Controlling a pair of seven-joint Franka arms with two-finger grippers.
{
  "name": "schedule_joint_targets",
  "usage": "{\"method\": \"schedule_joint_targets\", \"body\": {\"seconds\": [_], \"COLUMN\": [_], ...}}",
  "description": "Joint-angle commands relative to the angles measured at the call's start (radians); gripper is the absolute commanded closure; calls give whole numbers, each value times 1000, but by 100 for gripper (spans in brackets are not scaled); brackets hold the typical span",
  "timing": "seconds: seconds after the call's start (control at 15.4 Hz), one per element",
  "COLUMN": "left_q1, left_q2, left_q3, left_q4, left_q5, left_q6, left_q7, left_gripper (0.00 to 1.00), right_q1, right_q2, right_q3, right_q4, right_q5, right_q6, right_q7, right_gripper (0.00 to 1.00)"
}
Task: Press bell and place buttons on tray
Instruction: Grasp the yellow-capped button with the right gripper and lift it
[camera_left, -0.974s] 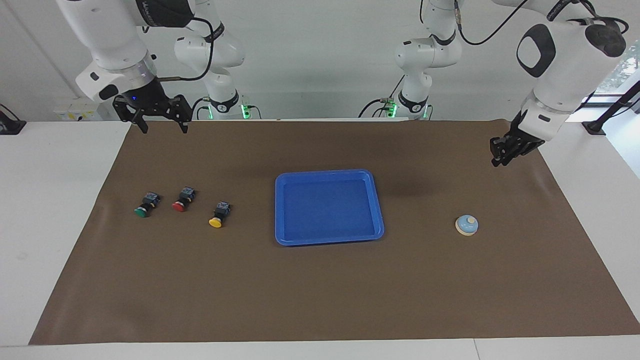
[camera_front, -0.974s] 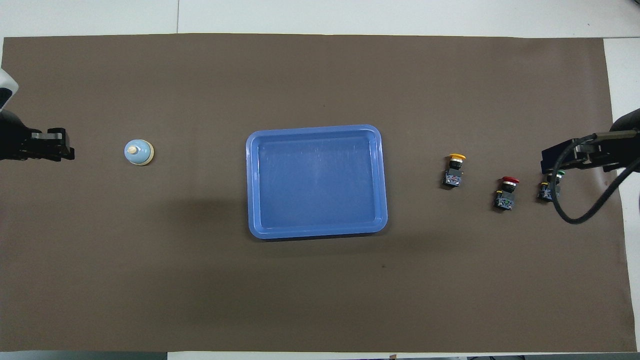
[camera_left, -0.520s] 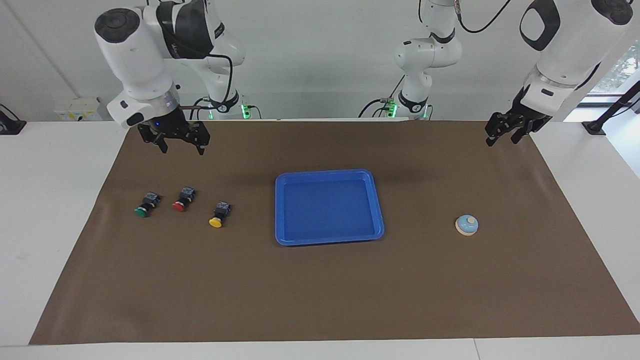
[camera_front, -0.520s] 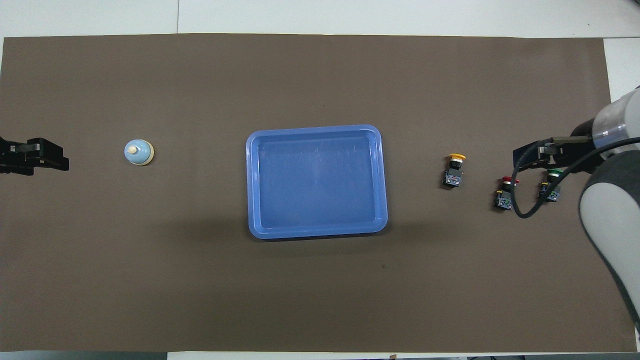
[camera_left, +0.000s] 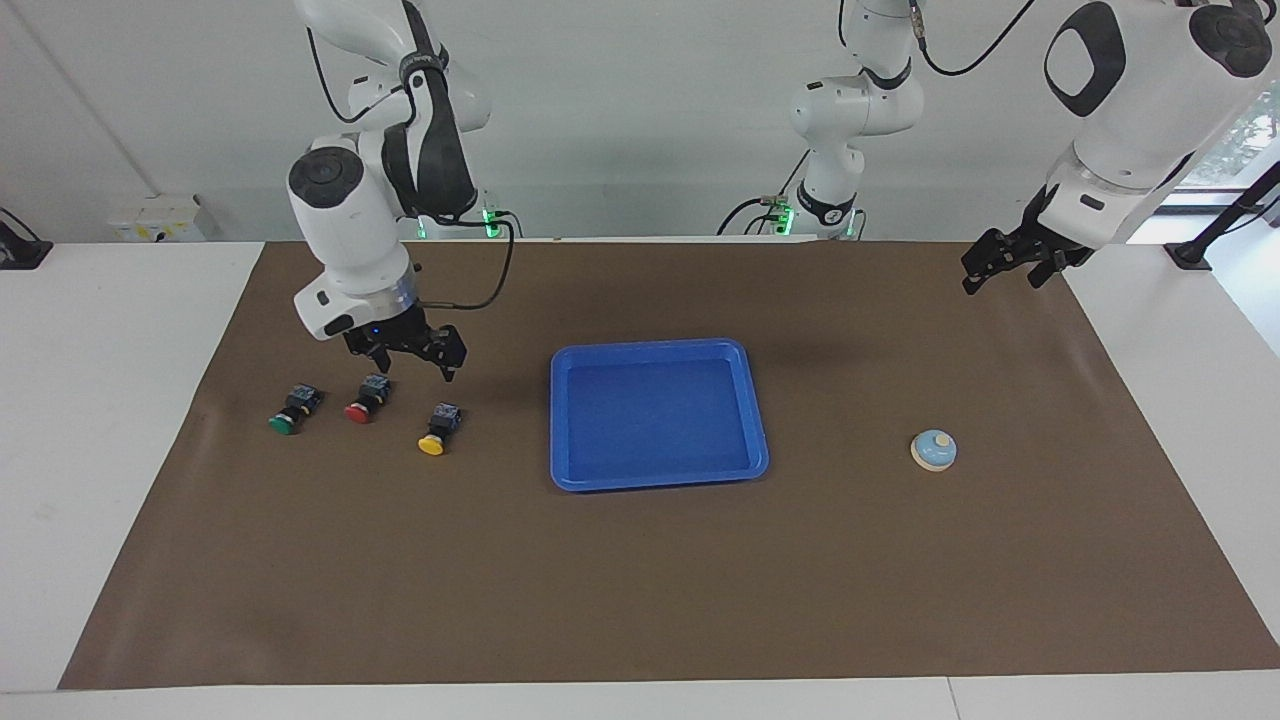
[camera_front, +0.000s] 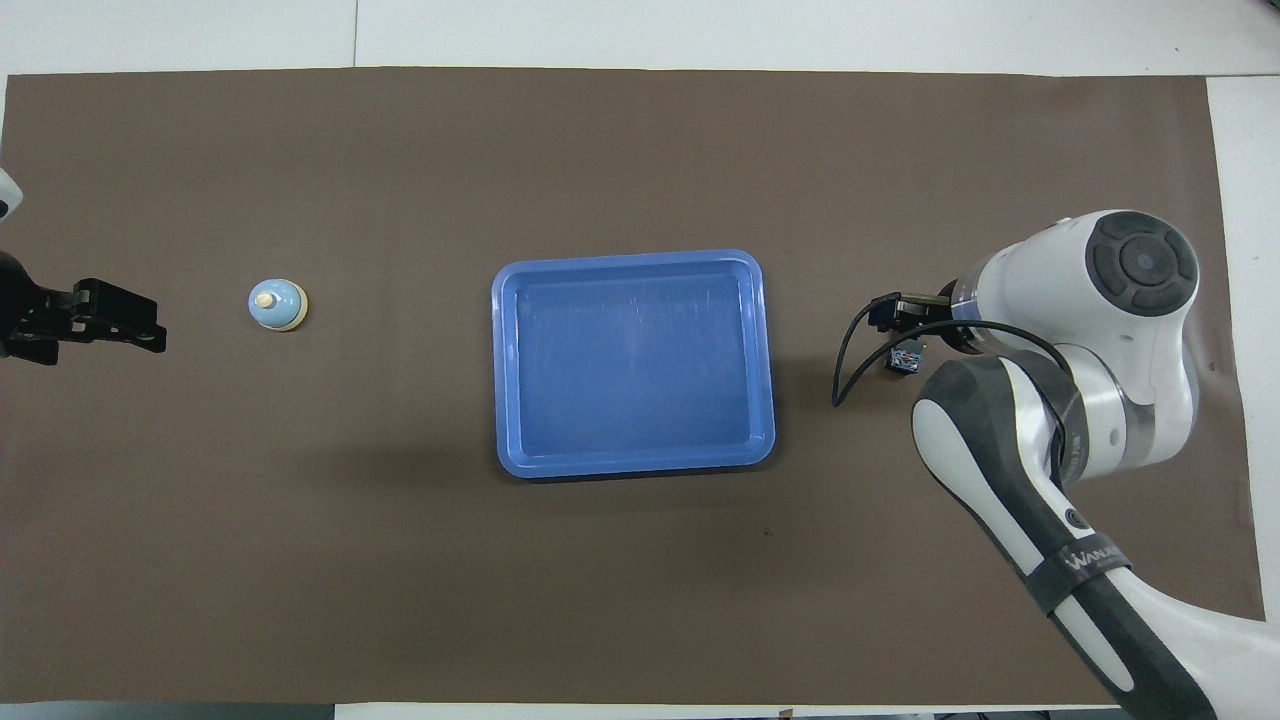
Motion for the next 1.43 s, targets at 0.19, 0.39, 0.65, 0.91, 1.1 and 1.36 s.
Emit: {"method": "schedule_joint_targets", "body": {"seconds": [0.19, 0.39, 0.65, 0.91, 1.1, 1.36], "left_q1": [-15, -3, 0, -6, -2, -2], "left_q2": [-22, -33, -48, -48, -48, -48], "left_q3": [1, 3, 10, 9, 9, 9], "left_q4": [-17, -10, -9, -9, -9, -9], "left_q5": [20, 20, 20, 20, 20, 20], "left_q6": [0, -3, -5, -3, -3, -3], "left_q7": [3, 0, -1, -1, -1, -1], "left_gripper": [0, 0, 0, 0, 0, 0], "right_q1": [-18, -20, -35, -35, -27, -26], "right_q2": [35, 80, 112, 121, 121, 120], "right_q3": [3, 0, 0, 0, 2, 2], "right_q4": [-85, -85, -83, -85, -85, -85], "right_q5": [10, 8, 8, 8, 8, 8], "right_q6": [154, 198, 223, 229, 228, 229], "right_q7": [14, 11, 13, 16, 17, 19], "right_gripper": [0, 1, 3, 6, 23, 83]}}
